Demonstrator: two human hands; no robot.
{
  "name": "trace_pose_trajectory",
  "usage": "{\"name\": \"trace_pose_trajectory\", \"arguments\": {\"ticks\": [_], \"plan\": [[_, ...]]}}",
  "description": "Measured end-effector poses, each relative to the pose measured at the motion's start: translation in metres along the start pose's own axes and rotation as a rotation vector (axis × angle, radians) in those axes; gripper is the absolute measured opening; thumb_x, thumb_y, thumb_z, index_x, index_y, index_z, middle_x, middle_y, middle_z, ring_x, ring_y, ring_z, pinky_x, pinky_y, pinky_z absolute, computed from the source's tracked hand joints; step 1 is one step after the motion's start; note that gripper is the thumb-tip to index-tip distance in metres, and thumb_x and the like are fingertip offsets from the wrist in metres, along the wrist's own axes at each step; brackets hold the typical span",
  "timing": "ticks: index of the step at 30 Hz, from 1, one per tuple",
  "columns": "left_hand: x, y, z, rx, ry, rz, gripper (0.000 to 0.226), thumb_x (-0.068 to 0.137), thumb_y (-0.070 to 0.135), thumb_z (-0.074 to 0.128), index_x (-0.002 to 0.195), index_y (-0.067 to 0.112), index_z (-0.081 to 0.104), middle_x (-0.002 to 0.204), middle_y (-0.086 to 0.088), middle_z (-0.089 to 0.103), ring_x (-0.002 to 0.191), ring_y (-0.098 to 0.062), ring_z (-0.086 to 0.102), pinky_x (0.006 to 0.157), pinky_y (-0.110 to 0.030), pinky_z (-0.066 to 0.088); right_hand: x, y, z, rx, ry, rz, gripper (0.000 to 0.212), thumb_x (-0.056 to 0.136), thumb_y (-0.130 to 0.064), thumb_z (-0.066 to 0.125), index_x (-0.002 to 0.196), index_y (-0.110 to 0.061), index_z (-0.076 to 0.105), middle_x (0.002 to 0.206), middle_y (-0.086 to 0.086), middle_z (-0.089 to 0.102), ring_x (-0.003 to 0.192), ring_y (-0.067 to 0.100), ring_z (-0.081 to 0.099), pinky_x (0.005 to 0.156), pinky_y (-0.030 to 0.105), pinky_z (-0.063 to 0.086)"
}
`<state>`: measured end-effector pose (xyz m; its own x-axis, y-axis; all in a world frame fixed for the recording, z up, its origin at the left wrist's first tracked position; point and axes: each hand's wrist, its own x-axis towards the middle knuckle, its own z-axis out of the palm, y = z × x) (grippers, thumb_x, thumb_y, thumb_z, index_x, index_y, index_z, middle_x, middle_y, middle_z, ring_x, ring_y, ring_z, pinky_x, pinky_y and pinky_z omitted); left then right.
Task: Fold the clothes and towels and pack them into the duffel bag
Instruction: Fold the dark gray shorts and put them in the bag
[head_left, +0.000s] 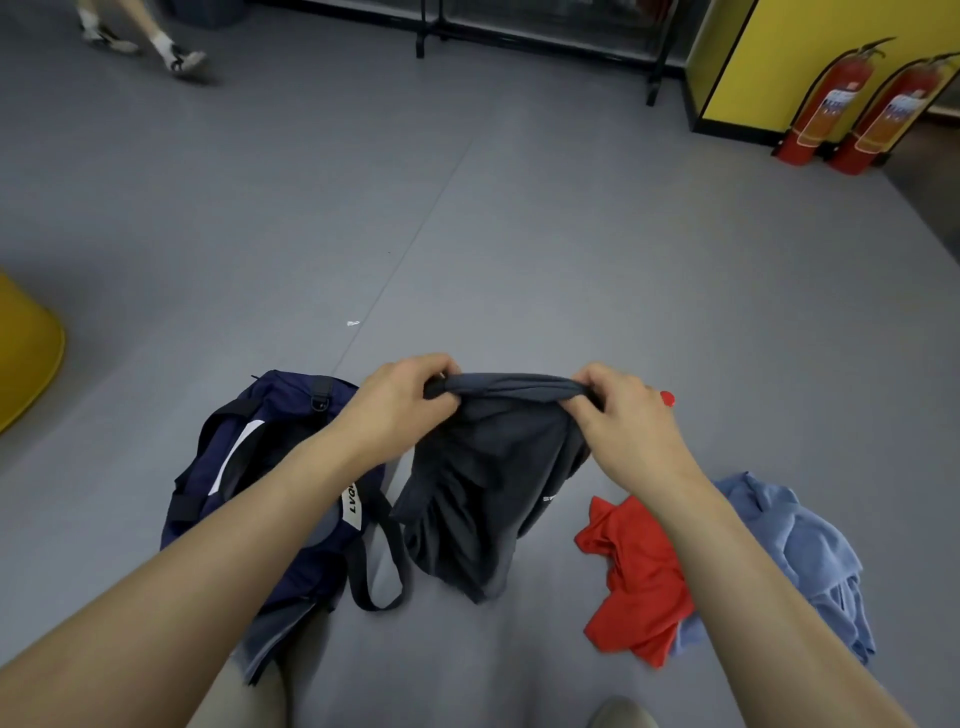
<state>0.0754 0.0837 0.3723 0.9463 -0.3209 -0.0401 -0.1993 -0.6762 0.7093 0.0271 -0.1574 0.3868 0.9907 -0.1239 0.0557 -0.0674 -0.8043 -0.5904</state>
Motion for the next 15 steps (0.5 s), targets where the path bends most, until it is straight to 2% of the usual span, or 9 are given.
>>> {"name": "trace_pose_trajectory", "arguments": {"ticks": [2, 3, 5, 6, 8, 10, 11, 13, 15], "plan": [[-0.001, 0.010, -0.001, -0.231, 0.033, 0.032, 0.010, 0.091, 0.026, 0.066, 0.093, 0.035, 0.061, 0.081, 0.008, 0.068, 0.074, -0.014, 0.063, 0.069, -0.030, 0.049, -0.003, 0.003, 0.002, -0.057, -0.099, 0.020, 0.004, 0.090, -0.031, 0.059, 0.092, -0.027, 0.058, 0.083, -0.012, 0.064, 0.084, 0.017, 0.061, 0.062, 0.028, 0.038], [-0.002, 0.014, 0.000, -0.296, 0.019, 0.055, 0.014, 0.091, 0.027, 0.068, 0.097, 0.036, 0.060, 0.080, 0.007, 0.069, 0.071, -0.011, 0.063, 0.068, -0.026, 0.049, -0.005, -0.002, 0.005, -0.044, -0.155, 0.000, 0.013, 0.087, -0.035, 0.063, 0.098, -0.030, 0.057, 0.092, -0.014, 0.065, 0.091, 0.015, 0.061, 0.068, 0.030, 0.040], [-0.007, 0.021, 0.007, -0.274, -0.046, 0.122, 0.027, 0.090, 0.027, 0.071, 0.107, 0.040, 0.053, 0.079, 0.008, 0.070, 0.068, -0.008, 0.062, 0.063, -0.019, 0.047, -0.010, -0.014, 0.010, 0.061, -0.256, -0.068, 0.034, 0.083, -0.043, 0.069, 0.113, -0.039, 0.055, 0.111, -0.019, 0.064, 0.103, 0.007, 0.060, 0.083, 0.032, 0.045], [-0.008, 0.023, 0.011, -0.233, -0.072, 0.155, 0.032, 0.090, 0.028, 0.071, 0.110, 0.042, 0.049, 0.078, 0.009, 0.070, 0.067, -0.007, 0.062, 0.062, -0.018, 0.046, -0.010, -0.019, 0.012, 0.089, -0.277, -0.103, 0.036, 0.083, -0.045, 0.070, 0.116, -0.042, 0.055, 0.112, -0.020, 0.065, 0.103, 0.004, 0.060, 0.087, 0.031, 0.046], [-0.008, 0.023, 0.015, -0.187, -0.085, 0.184, 0.038, 0.090, 0.028, 0.071, 0.113, 0.043, 0.045, 0.078, 0.010, 0.069, 0.067, -0.008, 0.059, 0.063, -0.022, 0.044, -0.008, -0.024, 0.014, 0.056, -0.233, -0.165, 0.018, 0.087, -0.044, 0.067, 0.104, -0.041, 0.061, 0.094, -0.020, 0.068, 0.090, 0.002, 0.062, 0.082, 0.029, 0.047], [-0.007, 0.019, 0.015, -0.211, -0.099, 0.151, 0.040, 0.089, 0.028, 0.073, 0.114, 0.042, 0.045, 0.077, 0.010, 0.069, 0.069, -0.009, 0.060, 0.067, -0.029, 0.048, -0.006, -0.023, 0.011, 0.054, -0.110, -0.197, 0.005, 0.089, -0.041, 0.066, 0.090, -0.037, 0.064, 0.078, -0.022, 0.067, 0.079, -0.001, 0.060, 0.071, 0.017, 0.041], [-0.007, 0.017, 0.015, -0.242, -0.126, 0.115, 0.040, 0.087, 0.029, 0.075, 0.114, 0.042, 0.048, 0.078, 0.010, 0.069, 0.071, -0.010, 0.063, 0.071, -0.033, 0.051, -0.006, -0.022, 0.008, 0.107, -0.048, -0.199, 0.005, 0.090, -0.040, 0.065, 0.088, -0.036, 0.063, 0.077, -0.024, 0.066, 0.078, -0.002, 0.060, 0.066, 0.011, 0.038], [-0.007, 0.014, 0.016, -0.313, -0.172, 0.047, 0.031, 0.088, 0.027, 0.074, 0.113, 0.036, 0.058, 0.088, 0.006, 0.073, 0.084, -0.014, 0.070, 0.083, -0.044, 0.056, -0.005, -0.019, 0.003, 0.275, 0.020, -0.185, 0.006, 0.091, -0.037, 0.063, 0.087, -0.033, 0.062, 0.079, -0.022, 0.066, 0.075, 0.001, 0.061, 0.062, 0.010, 0.038], [-0.006, 0.013, 0.016, -0.342, -0.139, 0.041, 0.014, 0.092, 0.024, 0.069, 0.106, 0.025, 0.067, 0.094, 0.001, 0.073, 0.093, -0.017, 0.070, 0.090, -0.051, 0.054, -0.004, -0.013, 0.000, 0.276, -0.023, -0.135, 0.008, 0.091, -0.034, 0.062, 0.085, -0.031, 0.061, 0.079, -0.021, 0.065, 0.072, 0.001, 0.061, 0.059, 0.011, 0.037]]}}
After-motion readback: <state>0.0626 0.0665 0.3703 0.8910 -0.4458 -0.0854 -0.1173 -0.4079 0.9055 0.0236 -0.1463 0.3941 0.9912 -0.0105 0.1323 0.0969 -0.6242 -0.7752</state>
